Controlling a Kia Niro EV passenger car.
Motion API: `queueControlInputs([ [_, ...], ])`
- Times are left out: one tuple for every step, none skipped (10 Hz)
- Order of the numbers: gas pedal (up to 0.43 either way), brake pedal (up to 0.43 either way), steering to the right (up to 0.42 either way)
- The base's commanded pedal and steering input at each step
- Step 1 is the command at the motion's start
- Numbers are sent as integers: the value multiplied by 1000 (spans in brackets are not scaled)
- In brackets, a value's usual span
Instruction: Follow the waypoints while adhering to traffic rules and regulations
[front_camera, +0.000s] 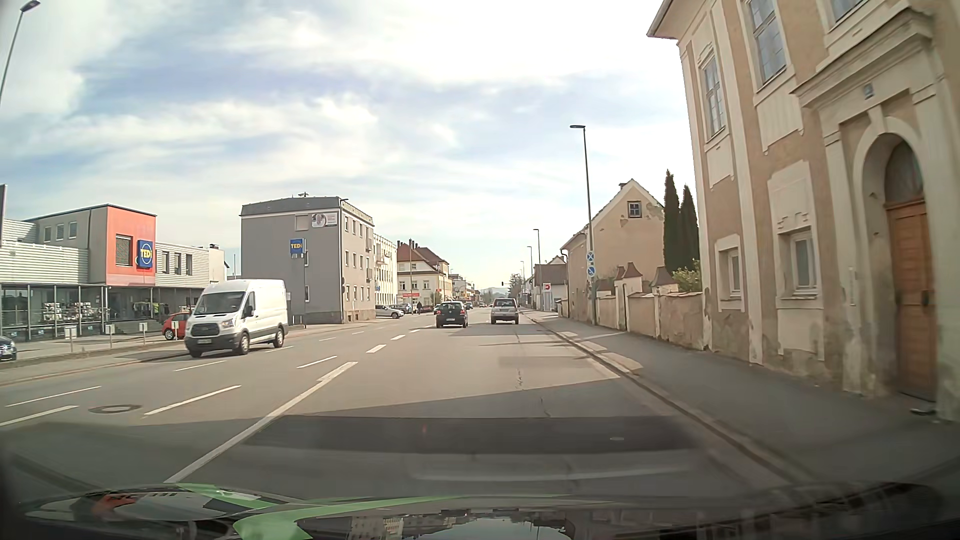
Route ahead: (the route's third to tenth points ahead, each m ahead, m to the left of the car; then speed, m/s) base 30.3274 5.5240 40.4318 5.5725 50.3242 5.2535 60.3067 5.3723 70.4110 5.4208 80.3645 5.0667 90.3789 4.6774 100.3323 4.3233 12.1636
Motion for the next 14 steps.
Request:
queueControlInputs([
  [260, 0, 0],
  [260, 0, 0],
  [260, 0, 0],
  [98, 0, 0],
  [0, 0, 0],
  [0, 0, 1],
  [0, 0, 0],
  [0, 0, 1],
  [0, 0, 1],
  [0, 0, 1],
  [0, 0, 1],
  [0, 0, 1],
  [0, 0, 0],
  [0, 0, 0],
])
